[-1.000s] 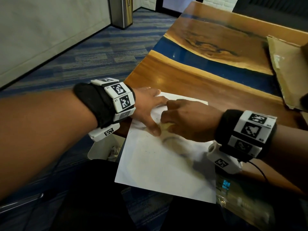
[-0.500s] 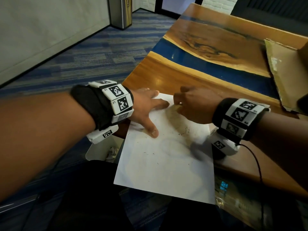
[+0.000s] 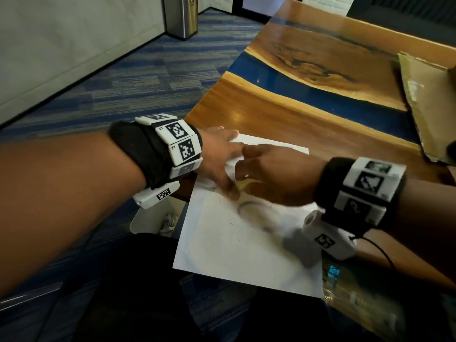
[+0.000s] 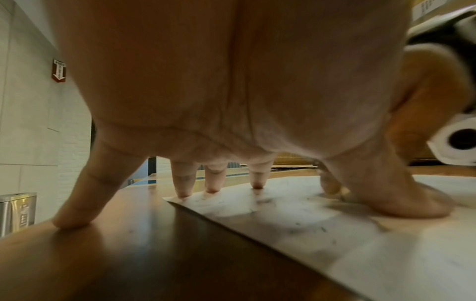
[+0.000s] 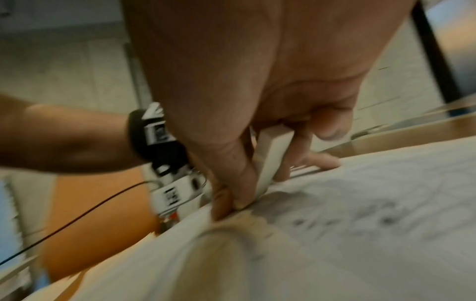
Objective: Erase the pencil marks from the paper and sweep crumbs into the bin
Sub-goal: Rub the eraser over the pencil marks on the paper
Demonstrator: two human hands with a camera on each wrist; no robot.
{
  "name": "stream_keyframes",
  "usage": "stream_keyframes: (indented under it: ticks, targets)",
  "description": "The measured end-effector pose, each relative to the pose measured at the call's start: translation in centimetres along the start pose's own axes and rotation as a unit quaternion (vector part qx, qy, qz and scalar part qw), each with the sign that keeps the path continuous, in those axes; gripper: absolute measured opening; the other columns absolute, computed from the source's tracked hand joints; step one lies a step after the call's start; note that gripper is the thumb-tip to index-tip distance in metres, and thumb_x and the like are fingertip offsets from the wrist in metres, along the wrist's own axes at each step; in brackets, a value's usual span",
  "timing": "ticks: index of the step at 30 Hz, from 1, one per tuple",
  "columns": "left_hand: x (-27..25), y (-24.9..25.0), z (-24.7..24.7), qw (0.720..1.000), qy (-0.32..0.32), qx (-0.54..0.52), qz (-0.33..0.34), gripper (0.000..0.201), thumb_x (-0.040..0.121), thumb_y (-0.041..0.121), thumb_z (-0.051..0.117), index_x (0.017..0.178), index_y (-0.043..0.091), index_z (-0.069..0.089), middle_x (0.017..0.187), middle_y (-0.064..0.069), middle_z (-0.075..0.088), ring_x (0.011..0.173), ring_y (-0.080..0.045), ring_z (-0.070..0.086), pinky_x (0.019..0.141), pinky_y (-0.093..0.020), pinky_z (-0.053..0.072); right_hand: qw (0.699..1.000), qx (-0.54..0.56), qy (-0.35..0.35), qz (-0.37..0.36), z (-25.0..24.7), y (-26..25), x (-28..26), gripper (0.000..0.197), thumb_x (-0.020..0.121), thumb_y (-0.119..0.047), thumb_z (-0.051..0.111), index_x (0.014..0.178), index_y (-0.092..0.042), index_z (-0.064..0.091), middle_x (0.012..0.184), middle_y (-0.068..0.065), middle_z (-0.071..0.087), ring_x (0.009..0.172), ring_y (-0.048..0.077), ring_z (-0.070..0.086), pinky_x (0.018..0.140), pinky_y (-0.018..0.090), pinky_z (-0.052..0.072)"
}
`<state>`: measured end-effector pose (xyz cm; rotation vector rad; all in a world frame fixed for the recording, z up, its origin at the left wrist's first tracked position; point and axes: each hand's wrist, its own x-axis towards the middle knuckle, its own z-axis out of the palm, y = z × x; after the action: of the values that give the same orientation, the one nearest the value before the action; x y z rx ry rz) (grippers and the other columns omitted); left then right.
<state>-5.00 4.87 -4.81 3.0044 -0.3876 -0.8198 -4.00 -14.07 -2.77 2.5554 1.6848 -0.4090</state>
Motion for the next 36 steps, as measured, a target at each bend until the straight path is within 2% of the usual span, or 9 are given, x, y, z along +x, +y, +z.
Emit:
stream_keyframes:
  ticks: [4, 9, 14, 18, 23, 27, 28, 32, 36]
  targets:
    - [-0.3, 0.0, 0.2, 1.000, 0.011, 0.010, -0.003, 0.136, 0.056, 0.089, 0.063, 0.159, 0.033, -0.003, 0.168, 0.002, -0.004, 0.154, -0.028, 0.000, 0.122, -0.051, 0.014, 0.984, -0.060, 0.026, 0.164, -0.9, 2.5, 1.3, 0.028, 0.097, -0.034, 0.051, 0.122, -0.023, 0.060, 0.107, -0.004, 0.051, 0.088, 0.015, 0.054, 0.077, 0.031, 0.051]
    - [-0.2, -0.2, 0.5, 1.000, 0.023, -0.013, 0.006, 0.125, 0.053, 0.090, 0.067, 0.157, 0.038, 0.019, 0.168, 0.003, -0.004, 0.154, -0.029, -0.001, 0.123, -0.050, 0.013, 1.000, 0.011, 0.024, 0.016, 0.0, -1.0, 1.8, 0.023, 0.097, -0.031, 0.054, 0.118, -0.026, 0.063, 0.114, -0.006, 0.053, 0.089, 0.010, 0.048, 0.078, 0.025, 0.043]
    - [-0.5, 0.2, 0.2, 1.000, 0.011, 0.016, -0.005, 0.129, 0.061, 0.088, 0.061, 0.160, 0.034, -0.003, 0.169, 0.000, -0.007, 0.154, -0.029, -0.004, 0.121, -0.051, 0.011, 0.983, -0.073, 0.027, 0.167, -0.7, 2.7, 1.1, 0.028, 0.098, -0.035, 0.052, 0.123, -0.024, 0.057, 0.107, -0.003, 0.048, 0.087, 0.016, 0.049, 0.071, 0.031, 0.047]
    - [-0.5, 0.3, -0.1, 1.000, -0.006, 0.012, -0.002, 0.124, 0.059, 0.089, 0.062, 0.157, 0.043, 0.001, 0.168, -0.001, -0.008, 0.154, -0.031, -0.004, 0.120, -0.056, 0.013, 0.998, -0.060, 0.000, 0.002, -0.1, 0.6, -0.6, 0.022, 0.095, -0.033, 0.055, 0.116, -0.026, 0.060, 0.101, -0.006, 0.043, 0.092, 0.016, 0.047, 0.079, 0.034, 0.048]
    - [-0.8, 0.8, -0.5, 0.999, -0.013, 0.036, -0.013, 0.120, 0.062, 0.088, 0.059, 0.156, 0.048, -0.004, 0.168, -0.002, -0.008, 0.153, -0.033, -0.004, 0.119, -0.056, 0.014, 0.988, -0.090, 0.027, 0.125, -0.6, 2.6, -0.6, 0.029, 0.098, -0.035, 0.052, 0.125, -0.026, 0.055, 0.103, -0.004, 0.044, 0.089, 0.016, 0.046, 0.074, 0.033, 0.047]
    - [-0.8, 0.7, -0.4, 1.000, -0.008, 0.027, -0.004, 0.119, 0.060, 0.089, 0.062, 0.155, 0.047, 0.005, 0.168, -0.004, -0.004, 0.153, -0.034, -0.001, 0.119, -0.056, 0.017, 0.998, -0.051, -0.001, -0.035, 0.0, 0.1, -1.1, 0.023, 0.094, -0.032, 0.058, 0.117, -0.030, 0.059, 0.099, -0.010, 0.036, 0.090, 0.014, 0.037, 0.079, 0.030, 0.041]
    - [-0.7, 0.7, -0.5, 0.999, -0.010, 0.031, -0.004, 0.119, 0.060, 0.089, 0.061, 0.155, 0.047, 0.003, 0.168, -0.004, -0.004, 0.153, -0.034, -0.001, 0.119, -0.057, 0.017, 0.999, -0.042, -0.013, -0.032, -0.1, 0.4, -1.1, 0.023, 0.094, -0.033, 0.058, 0.118, -0.031, 0.060, 0.100, -0.011, 0.037, 0.092, 0.013, 0.039, 0.080, 0.029, 0.041]
    - [-1.0, 0.9, -0.6, 0.999, -0.014, 0.045, -0.012, 0.118, 0.064, 0.087, 0.059, 0.156, 0.048, -0.005, 0.168, -0.004, -0.007, 0.153, -0.033, -0.002, 0.119, -0.054, 0.014, 0.989, -0.083, 0.021, 0.121, -0.5, 2.9, -0.8, 0.029, 0.097, -0.035, 0.052, 0.124, -0.027, 0.056, 0.104, -0.005, 0.044, 0.091, 0.015, 0.047, 0.080, 0.037, 0.052]
    - [-0.9, 0.8, -0.6, 0.999, -0.012, 0.030, -0.007, 0.121, 0.060, 0.088, 0.061, 0.156, 0.048, -0.001, 0.168, -0.004, -0.005, 0.153, -0.033, -0.001, 0.120, -0.053, 0.014, 0.998, -0.036, 0.007, -0.050, 0.5, 0.2, -1.6, 0.024, 0.095, -0.034, 0.056, 0.118, -0.032, 0.059, 0.101, -0.011, 0.034, 0.093, 0.011, 0.037, 0.078, 0.026, 0.038]
